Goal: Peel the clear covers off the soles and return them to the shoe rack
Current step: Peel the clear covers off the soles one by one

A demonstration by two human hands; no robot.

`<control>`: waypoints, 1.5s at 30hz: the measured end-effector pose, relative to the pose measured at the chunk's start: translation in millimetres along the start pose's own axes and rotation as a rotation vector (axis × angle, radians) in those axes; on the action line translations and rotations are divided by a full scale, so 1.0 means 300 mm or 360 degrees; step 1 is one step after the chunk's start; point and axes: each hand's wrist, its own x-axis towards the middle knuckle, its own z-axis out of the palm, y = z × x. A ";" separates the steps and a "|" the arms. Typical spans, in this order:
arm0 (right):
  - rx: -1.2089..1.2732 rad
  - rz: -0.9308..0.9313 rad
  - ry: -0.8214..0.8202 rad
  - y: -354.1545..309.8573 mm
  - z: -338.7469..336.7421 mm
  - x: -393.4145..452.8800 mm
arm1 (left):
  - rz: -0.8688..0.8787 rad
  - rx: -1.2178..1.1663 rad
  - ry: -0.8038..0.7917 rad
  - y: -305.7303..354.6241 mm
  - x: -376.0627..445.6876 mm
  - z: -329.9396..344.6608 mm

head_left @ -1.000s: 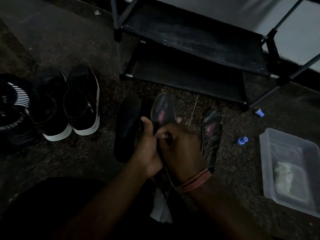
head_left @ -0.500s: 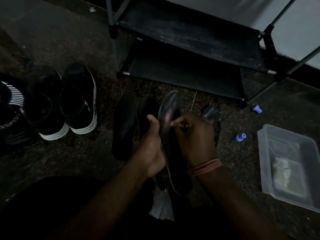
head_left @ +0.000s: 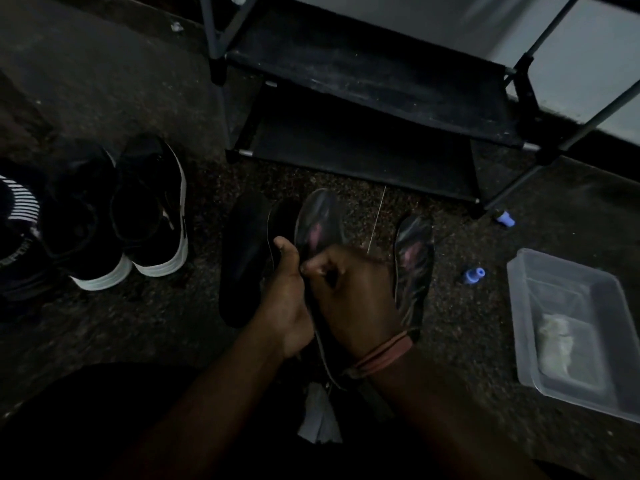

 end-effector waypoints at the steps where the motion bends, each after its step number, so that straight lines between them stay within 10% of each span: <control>1: 0.0023 -0.0010 0.0003 0.005 -0.006 0.008 | 0.0013 -0.0007 0.0004 0.002 0.001 -0.001; 7: -0.0426 -0.0018 0.0238 0.087 -0.042 0.030 | -0.0055 0.0123 -0.0053 -0.023 0.002 0.006; 45: 0.0044 0.0056 0.0182 0.015 -0.004 0.027 | 0.0098 0.0133 0.0083 -0.023 -0.028 0.030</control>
